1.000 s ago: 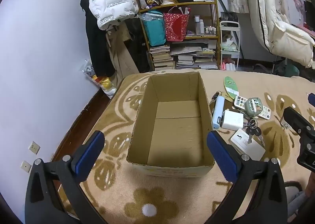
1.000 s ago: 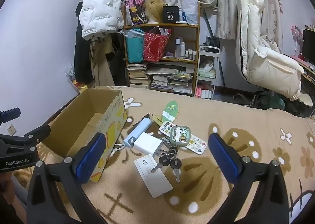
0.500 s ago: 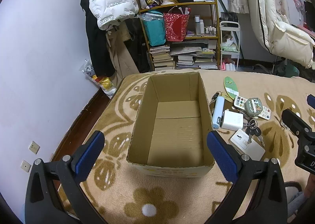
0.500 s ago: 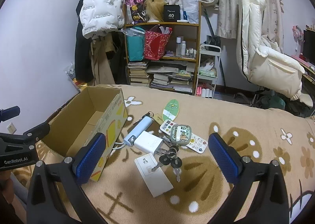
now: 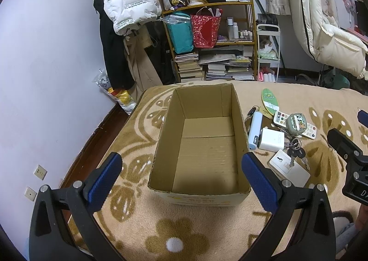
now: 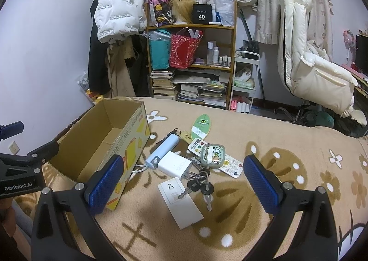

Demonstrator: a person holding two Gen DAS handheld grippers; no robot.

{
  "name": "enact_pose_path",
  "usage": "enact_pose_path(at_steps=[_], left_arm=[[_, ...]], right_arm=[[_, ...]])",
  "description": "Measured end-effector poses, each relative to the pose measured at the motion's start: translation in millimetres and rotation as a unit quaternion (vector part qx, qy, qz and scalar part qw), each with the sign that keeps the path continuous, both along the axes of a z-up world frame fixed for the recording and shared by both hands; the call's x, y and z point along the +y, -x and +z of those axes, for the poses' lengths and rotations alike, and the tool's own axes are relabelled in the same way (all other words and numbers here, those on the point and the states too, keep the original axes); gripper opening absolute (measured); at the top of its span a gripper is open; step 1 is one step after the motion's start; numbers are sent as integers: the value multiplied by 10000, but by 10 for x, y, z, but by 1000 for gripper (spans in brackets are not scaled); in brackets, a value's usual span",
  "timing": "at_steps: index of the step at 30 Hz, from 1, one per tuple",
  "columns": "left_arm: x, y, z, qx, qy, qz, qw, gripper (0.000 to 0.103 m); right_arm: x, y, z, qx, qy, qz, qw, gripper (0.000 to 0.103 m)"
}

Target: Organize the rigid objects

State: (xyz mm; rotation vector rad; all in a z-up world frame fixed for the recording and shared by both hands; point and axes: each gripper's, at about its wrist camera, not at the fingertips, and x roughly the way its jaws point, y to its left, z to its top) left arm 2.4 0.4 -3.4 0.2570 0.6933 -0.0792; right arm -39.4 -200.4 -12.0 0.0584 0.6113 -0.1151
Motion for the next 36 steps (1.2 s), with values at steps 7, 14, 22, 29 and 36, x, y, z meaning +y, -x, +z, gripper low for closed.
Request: enact_pose_path(at_steps=[7,14,22,29,36], left_arm=[[0,1,-9,-1,-9,-5,10000,103],[0,2,-19,10,-7,-3,10000,103],[1,1,-28,14,-18,1,10000,103],[-3,1,-35,16,-32,-16,10000,103],[-20,9,-59,14,-54,-41,10000,103]], right_arm=[[-4,-9,10,11,-1,2,10000,103],[6,-1,-35,26,-10,8,10000,103],[16,4,-57,42,-11,10,10000,103],[24,2,-72,49,-11,8,10000,103],[20,-5,-47,58,-9,8,10000,103]])
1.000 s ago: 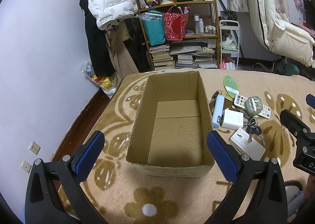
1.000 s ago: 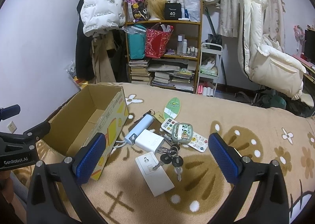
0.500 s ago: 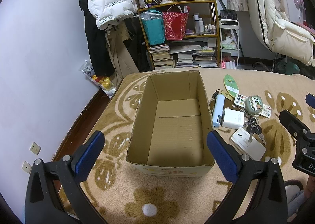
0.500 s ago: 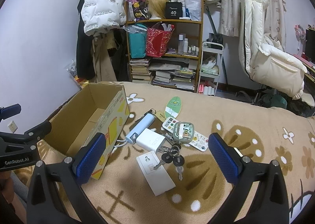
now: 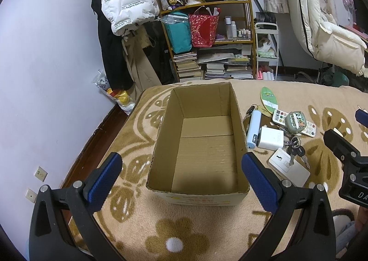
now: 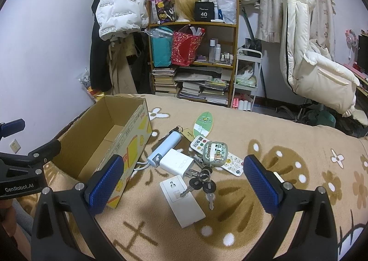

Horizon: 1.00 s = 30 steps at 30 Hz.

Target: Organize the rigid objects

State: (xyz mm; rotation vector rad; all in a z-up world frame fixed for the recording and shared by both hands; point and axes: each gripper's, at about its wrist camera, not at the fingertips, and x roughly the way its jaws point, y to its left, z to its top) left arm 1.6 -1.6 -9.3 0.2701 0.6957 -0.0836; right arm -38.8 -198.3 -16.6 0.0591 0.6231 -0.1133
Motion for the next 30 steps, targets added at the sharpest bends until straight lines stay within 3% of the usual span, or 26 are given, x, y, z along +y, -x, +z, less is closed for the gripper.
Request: enact_pose_path(at_steps=[6,19,30], left_arm=[[-17,10,2,3,-15,-19,10000,103],[-17,-11,18,22,8,17,10000,103],[64,-105,-9,206,101,131,9997,103]], right_arm=[[23,-39,-106,9,-11,-8,10000,103],[-6,-35,-35,32,-16,-6,10000,103],[120,-78,-248,69,-49,2,10000,103]])
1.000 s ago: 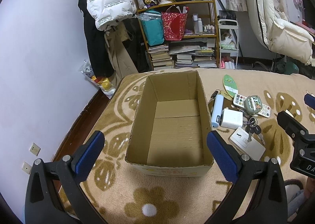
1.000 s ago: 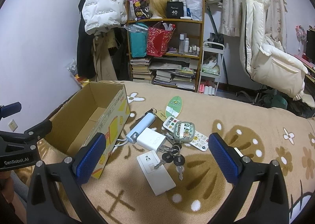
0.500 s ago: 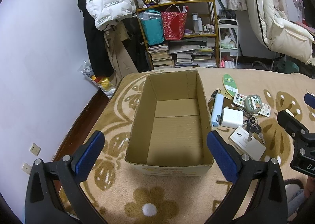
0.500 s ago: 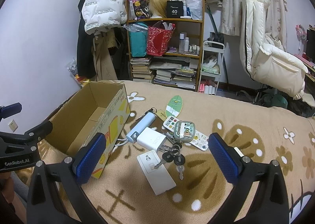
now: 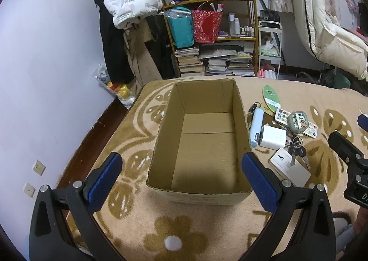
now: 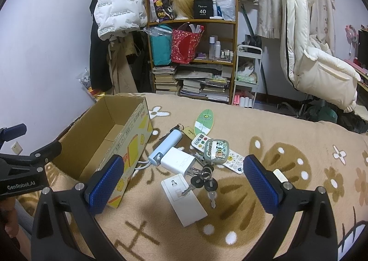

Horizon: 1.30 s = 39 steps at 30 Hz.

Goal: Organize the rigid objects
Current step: 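Move the left tool to the box wall and the right tool toward the white plate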

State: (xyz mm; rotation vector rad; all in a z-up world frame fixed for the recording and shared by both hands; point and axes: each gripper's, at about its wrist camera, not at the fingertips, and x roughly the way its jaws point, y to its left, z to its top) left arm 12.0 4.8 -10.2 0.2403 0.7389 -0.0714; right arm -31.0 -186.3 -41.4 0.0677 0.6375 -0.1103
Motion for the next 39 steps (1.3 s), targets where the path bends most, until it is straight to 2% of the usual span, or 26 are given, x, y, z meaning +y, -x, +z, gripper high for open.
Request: enact_pose_path(at_steps=[1,3,7,9,12,15,21,23,27,35,39], left_arm=[[4,-4,-5,24,11,8,10000,103],[17,-51,-23,156,57,-4,9999,103],[33,-117,-51,173,-122,100,9997,103],[56,-178,-58,225,-97,138,9996,103],[104,-277,-88,365,-28,203,9991,103],[163,-371,-138,523,42,311,9981,103],[259,-606,-251,722,48,470,9963,103],[285,-692,-328,837,-8,549,9950,103],[367,-860,-467,1138,153,670,9911,102],[375,-1152,-765,1620,-50,793,9836,102],[319,-1208,-856,1841,-110,678,9805,102]], right_arm=[[-41,2,77,-9,8,3,10000,103],[-4,-6,19,-1,-19,28,10000,103],[48,7,-62,62,-75,57,9999,103],[98,17,-153,142,-174,84,9997,103],[14,20,-79,221,-277,81,9993,103],[-1,0,-136,383,-364,73,9986,103],[-61,-200,-158,591,-285,63,9978,103],[-71,-258,-201,679,-280,88,9973,103],[-105,-385,-284,876,-311,129,9956,103],[-87,-593,-499,1216,-272,212,9920,103],[-81,-700,-595,1319,-403,217,9902,103]])
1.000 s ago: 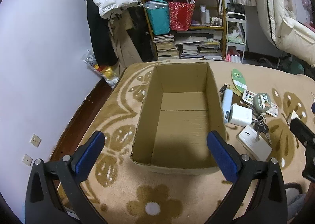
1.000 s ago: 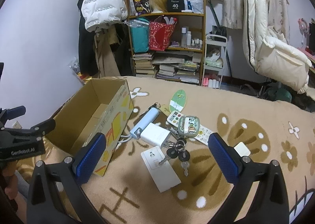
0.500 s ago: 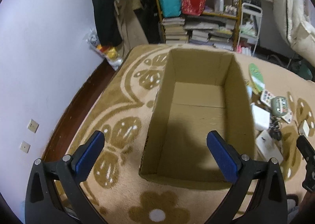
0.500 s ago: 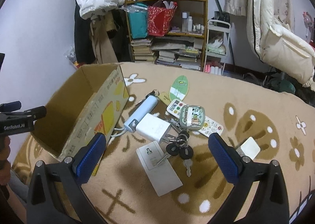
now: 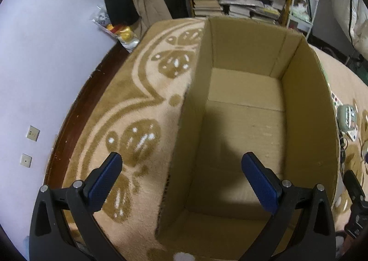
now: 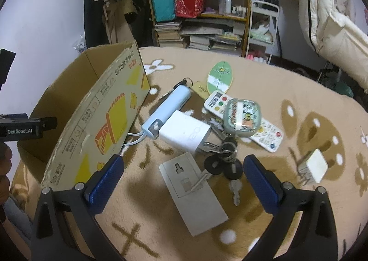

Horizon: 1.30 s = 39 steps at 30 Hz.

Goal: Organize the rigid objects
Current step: 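Move the left tool to the box wall and the right tool toward the white plate, then grip the box wall with the left tool while the right tool grasps the white plate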

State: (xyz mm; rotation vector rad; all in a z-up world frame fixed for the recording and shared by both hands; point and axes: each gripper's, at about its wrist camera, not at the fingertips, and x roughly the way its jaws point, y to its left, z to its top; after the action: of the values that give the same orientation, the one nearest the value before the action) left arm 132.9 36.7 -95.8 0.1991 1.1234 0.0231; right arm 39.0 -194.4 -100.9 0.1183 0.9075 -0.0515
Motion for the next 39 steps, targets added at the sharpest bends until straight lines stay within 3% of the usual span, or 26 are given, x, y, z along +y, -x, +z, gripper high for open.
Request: enact_pose_path(at_steps=[5,10,12,17,18,20,21,29,33,36,39], left_arm=[[-144,-3,-43,147,-248,-230,9993,102],[-166,-4,-92,236,-538,-128,9982,102],[-150,-10,-121,306,-628,-53,9975,97],[-66,-48,-156,504,-426,125,9977,92],[-57,-53,-162,496,-430,141,9977,92],[-52,-67,-173,494,-429,136,9978,92],[-60,-64,-181,505,-433,110,9977,91],[-41,-59,-133,323,-445,229,9982,66],[40,-72,-177,506,-106,260,9983,38],[69,-78,-172,564,134,302,9979,33],[94,-79,-141,435,-2,364,9984,21]], right_arm=[[6,-80,-84,133,-87,18,9999,103],[24,-105,-48,28,-148,54,9999,103],[0,-143,-68,71,-216,-36,9997,103],[-21,-188,-179,318,-212,-96,9992,100],[-13,-194,-209,399,-135,-100,9991,98],[0,-221,-296,667,29,-91,9977,81],[-7,-234,-357,821,6,-79,9966,80],[-143,-274,-545,1253,-310,-229,9914,80],[-142,-306,-601,1392,-404,-83,9894,79],[-104,-295,-628,1398,-322,4,9897,78],[-98,-301,-649,1428,-241,13,9895,68]])
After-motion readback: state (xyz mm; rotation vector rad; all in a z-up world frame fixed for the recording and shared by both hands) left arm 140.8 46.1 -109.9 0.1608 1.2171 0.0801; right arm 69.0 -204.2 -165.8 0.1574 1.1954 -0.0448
